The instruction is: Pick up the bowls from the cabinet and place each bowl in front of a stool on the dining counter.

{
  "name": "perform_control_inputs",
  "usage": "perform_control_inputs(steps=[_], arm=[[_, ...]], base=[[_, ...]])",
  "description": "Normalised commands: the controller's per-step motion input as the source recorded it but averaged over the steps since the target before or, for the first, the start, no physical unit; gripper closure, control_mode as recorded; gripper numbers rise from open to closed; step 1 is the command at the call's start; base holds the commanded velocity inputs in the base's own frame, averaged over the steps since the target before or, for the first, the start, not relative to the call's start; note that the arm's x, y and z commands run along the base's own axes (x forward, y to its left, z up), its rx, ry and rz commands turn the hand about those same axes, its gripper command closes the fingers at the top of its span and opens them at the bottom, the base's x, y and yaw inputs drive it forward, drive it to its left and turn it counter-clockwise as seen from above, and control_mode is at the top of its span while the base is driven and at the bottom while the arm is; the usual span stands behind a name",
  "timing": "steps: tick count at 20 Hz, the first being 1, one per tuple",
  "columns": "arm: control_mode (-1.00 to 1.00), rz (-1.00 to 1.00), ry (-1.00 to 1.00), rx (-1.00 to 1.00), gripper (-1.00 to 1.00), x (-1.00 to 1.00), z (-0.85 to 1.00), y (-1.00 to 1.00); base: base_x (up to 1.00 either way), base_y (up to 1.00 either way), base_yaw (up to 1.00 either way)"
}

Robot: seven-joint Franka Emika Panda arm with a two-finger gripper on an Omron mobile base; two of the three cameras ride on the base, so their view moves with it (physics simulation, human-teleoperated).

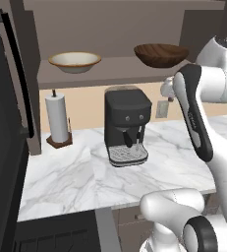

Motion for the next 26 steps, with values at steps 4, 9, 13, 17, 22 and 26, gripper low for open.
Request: perform_control_inputs(steps=[4,9,13,17,22,26], arm=[[-1.0,-0.38,-0.22,0.13,-1.0,-0.24,0.59,-0.14],[-1.0,-0.41,-0.22,0.22,-1.0,-0.02,0.38,-0.06],[-1.0,-0.4,-0.22,0.23,-1.0,0.0,0.25,0.0],[-1.0,-0.34,-0.25,0.21,-1.0,0.0,0.1,0.0],[-1.0,-0.2,-0.26,0.22,-1.0,0.0,0.03,-0.19],[-1.0,-0.01,-0.12,0.18,-1.0,0.0,0.34,-0.45]], base=[[0.0,0.0,0.0],[0.0,0.0,0.0],[0.0,0.0,0.0],[0.0,0.0,0.0],[0.0,0.0,0.0],[0.0,0.0,0.0]])
